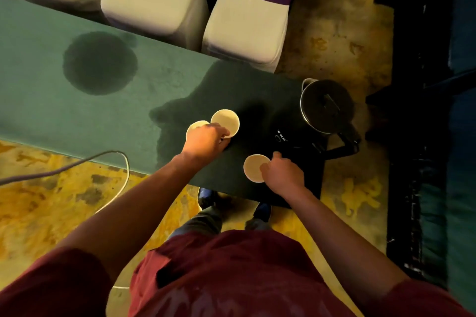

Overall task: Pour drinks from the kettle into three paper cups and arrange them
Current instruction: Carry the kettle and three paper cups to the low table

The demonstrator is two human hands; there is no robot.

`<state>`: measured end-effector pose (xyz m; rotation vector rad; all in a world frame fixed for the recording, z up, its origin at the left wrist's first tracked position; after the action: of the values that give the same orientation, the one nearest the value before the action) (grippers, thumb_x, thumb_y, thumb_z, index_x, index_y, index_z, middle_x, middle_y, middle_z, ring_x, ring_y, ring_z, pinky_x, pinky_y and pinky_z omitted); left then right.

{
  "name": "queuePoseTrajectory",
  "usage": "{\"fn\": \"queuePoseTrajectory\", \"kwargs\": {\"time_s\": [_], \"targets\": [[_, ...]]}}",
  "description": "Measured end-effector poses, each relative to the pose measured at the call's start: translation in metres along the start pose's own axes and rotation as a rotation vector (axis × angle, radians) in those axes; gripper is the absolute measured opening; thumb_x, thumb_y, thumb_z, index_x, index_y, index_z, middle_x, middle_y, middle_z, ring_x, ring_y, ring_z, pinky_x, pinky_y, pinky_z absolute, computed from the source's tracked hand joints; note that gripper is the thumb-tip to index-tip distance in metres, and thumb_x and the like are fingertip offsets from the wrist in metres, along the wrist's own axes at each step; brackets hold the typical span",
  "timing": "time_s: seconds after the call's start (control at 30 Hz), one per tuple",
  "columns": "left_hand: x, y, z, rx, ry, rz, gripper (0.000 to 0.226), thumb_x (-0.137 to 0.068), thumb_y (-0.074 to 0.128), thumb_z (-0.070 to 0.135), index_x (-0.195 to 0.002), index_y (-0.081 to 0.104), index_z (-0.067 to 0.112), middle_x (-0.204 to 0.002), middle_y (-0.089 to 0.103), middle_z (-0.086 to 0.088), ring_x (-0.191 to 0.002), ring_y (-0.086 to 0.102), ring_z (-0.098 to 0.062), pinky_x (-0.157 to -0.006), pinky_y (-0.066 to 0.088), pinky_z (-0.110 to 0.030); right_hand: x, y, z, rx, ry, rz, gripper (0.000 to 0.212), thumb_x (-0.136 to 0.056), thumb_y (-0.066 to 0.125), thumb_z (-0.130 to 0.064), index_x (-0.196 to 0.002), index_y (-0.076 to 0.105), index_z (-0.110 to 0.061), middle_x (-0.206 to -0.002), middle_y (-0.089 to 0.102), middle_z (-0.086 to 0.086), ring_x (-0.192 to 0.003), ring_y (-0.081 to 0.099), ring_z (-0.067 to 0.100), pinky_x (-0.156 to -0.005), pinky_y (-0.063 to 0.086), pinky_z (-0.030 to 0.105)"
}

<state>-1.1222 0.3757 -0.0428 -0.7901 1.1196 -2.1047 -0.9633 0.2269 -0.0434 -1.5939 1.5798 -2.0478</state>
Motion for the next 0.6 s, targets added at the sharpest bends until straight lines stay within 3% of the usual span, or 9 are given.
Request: {"fn": "queuePoseTrajectory", "kwargs": {"time_s": [0.07,0.1,0.2,0.27,0.4,0.53,0.6], "targets": [[0.001,-0.002,0.004,-0.012,0.012,0.017,0.026,-0.091,0.063,0.030,-0.113,0.074,0.021,-0.115,0.073,-0.004,-0.098,0.069,-0.030,-0.076,0.050,-0.035,0.003,-0.010,0.001,-0.005,0.002,0.050,0.078,-0.096,0.053,-0.050,-0.157,0.023,-0.011,-0.139,0.060,0.016,-0.122,0.061,0.037,-0.091,0.052,0.046],[0.003,-0.004,0.005,-0.014,0.022,0.024,0.025,-0.091,0.064,0.029,-0.112,0.075,0.021,-0.114,0.074,-0.004,-0.098,0.070,-0.030,-0.075,0.050,-0.035,0.006,-0.022,-0.002,-0.038,-0.027,0.142,0.083,-0.093,0.055,-0.052,-0.158,0.022,-0.013,-0.141,0.059,0.014,-0.124,0.059,0.035,-0.092,0.051,0.046],[0.006,-0.008,0.009,-0.023,0.040,0.035,0.023,-0.092,0.063,0.029,-0.109,0.076,0.020,-0.112,0.074,-0.004,-0.096,0.070,-0.030,-0.074,0.050,-0.035,0.008,-0.054,-0.030,-0.166,-0.179,0.413,0.074,-0.091,0.052,-0.053,-0.151,0.038,-0.012,-0.138,0.061,0.011,-0.123,0.058,0.031,-0.094,0.050,0.046],[0.008,-0.010,0.013,-0.038,0.047,0.030,0.023,-0.093,0.062,0.031,-0.109,0.075,0.021,-0.111,0.073,-0.003,-0.095,0.069,-0.028,-0.072,0.047,-0.034,-0.002,-0.061,-0.056,-0.167,-0.243,0.417,0.067,-0.096,0.048,-0.055,-0.147,0.046,-0.011,-0.135,0.064,0.011,-0.123,0.058,0.031,-0.096,0.048,0.047],[0.012,-0.014,0.019,-0.045,0.059,0.010,0.024,-0.097,0.057,0.030,-0.113,0.073,0.020,-0.111,0.071,-0.001,-0.096,0.068,-0.025,-0.073,0.046,-0.033,-0.033,-0.056,-0.098,0.103,-0.335,0.308,0.049,-0.103,0.042,-0.048,-0.128,0.065,-0.014,-0.129,0.066,0.010,-0.120,0.057,0.031,-0.096,0.043,0.046],[0.015,-0.014,0.022,-0.016,0.089,-0.035,0.036,-0.095,0.058,0.011,-0.129,0.066,0.021,-0.131,0.065,-0.001,-0.107,0.067,-0.025,-0.087,0.053,-0.038,-0.060,-0.053,-0.099,0.115,-0.209,0.306,0.044,-0.105,0.038,-0.036,-0.099,0.072,-0.010,-0.103,0.073,0.011,-0.101,0.065,0.030,-0.090,0.042,0.044],[0.020,-0.015,0.019,-0.028,0.089,-0.006,0.047,-0.092,0.060,0.006,-0.136,0.060,0.022,-0.142,0.057,-0.002,-0.107,0.069,-0.028,-0.084,0.056,-0.040,-0.069,-0.052,-0.096,0.104,-0.146,0.305,0.043,-0.105,0.040,-0.037,-0.096,0.071,-0.009,-0.100,0.074,0.012,-0.097,0.066,0.029,-0.092,0.042,0.045]]}}
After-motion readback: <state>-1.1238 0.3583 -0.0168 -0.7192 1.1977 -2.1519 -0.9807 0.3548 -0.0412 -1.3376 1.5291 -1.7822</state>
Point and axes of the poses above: each hand's wrist, its own x-axis away from the middle knuckle, its own y-axis out of the palm, z = x × y, the point moved 8 cm from there along -x, towards the middle knuckle
